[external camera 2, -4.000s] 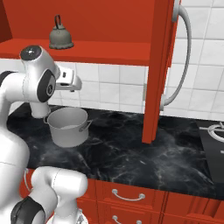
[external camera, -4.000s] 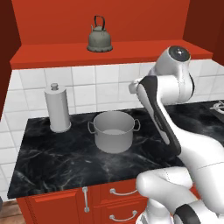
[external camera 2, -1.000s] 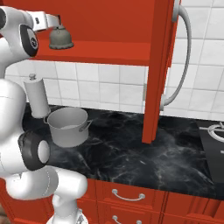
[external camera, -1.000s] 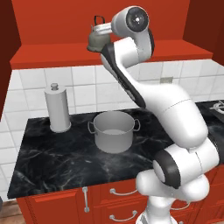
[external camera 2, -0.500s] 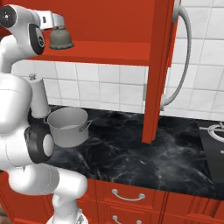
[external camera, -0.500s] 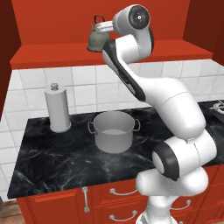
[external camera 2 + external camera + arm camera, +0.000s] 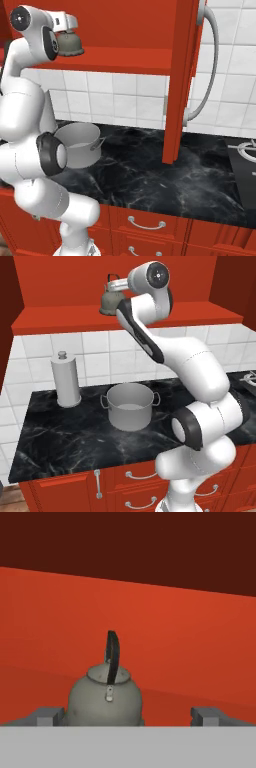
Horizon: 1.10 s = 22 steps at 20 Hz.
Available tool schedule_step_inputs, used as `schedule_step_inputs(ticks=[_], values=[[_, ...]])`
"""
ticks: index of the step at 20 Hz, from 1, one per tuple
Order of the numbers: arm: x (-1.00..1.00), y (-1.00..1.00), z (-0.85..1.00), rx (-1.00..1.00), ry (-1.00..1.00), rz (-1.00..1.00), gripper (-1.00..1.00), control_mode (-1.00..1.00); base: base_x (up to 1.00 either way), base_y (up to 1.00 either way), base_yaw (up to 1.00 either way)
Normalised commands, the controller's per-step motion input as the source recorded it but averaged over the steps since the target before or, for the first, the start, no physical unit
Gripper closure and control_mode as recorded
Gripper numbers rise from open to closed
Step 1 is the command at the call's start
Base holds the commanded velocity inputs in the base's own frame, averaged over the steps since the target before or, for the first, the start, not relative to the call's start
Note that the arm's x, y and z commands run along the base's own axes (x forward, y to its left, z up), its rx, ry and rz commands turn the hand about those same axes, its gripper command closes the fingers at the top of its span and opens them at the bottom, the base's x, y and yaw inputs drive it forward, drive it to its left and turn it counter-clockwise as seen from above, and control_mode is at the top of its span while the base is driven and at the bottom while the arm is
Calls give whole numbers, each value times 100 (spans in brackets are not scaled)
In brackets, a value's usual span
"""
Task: Pick the kettle from the cabinet and place it on a stove burner. Then pick the pot from the counter and place it on another stove burner. Finally, turn both burners on.
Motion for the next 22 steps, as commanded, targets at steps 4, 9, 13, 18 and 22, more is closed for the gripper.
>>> schedule_step_inputs(ticks=[4, 9, 13, 18, 22], values=[[24, 0, 2, 0, -9, 4, -100, -100, 0, 0, 0], [24, 0, 3, 0, -7, 5, -100, -100, 0, 0, 0], [27, 1, 0, 0, -2, 5, -100, -100, 0, 0, 0], [4, 0, 0, 0, 0, 3, -100, -100, 0, 0, 0], [20, 2, 0, 0, 0, 0, -100, -100, 0, 0, 0]])
